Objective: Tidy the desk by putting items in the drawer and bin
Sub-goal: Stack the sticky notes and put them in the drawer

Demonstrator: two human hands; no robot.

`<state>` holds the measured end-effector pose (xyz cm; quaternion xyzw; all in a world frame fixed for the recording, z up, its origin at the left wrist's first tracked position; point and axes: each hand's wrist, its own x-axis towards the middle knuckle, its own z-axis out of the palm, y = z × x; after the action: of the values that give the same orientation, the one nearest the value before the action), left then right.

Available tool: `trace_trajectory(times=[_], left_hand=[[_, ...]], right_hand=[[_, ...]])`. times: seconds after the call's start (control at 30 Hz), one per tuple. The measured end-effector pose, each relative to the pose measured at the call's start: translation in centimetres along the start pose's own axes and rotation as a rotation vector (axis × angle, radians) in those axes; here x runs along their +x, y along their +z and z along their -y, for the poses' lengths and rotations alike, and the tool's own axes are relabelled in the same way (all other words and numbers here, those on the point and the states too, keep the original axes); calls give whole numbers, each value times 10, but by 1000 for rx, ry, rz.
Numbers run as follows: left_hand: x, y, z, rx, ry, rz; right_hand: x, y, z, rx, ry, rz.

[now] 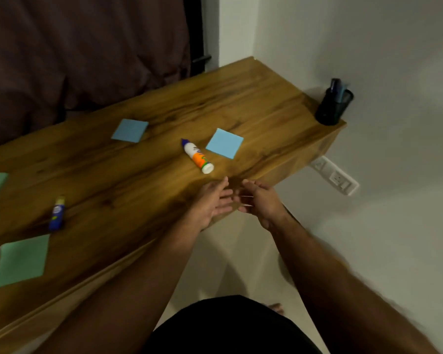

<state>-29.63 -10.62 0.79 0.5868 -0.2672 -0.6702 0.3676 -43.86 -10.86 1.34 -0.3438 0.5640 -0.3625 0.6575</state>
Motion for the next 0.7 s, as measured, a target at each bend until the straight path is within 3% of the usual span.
trace_trajectory(times=[0.37, 0.7], left_hand=[[-38, -113, 4, -186, 62, -282], [-34, -152, -8, -287, 80, -488]], right_hand=[[4, 116, 0, -134, 48, 173], [38, 160, 15, -258, 14, 326]])
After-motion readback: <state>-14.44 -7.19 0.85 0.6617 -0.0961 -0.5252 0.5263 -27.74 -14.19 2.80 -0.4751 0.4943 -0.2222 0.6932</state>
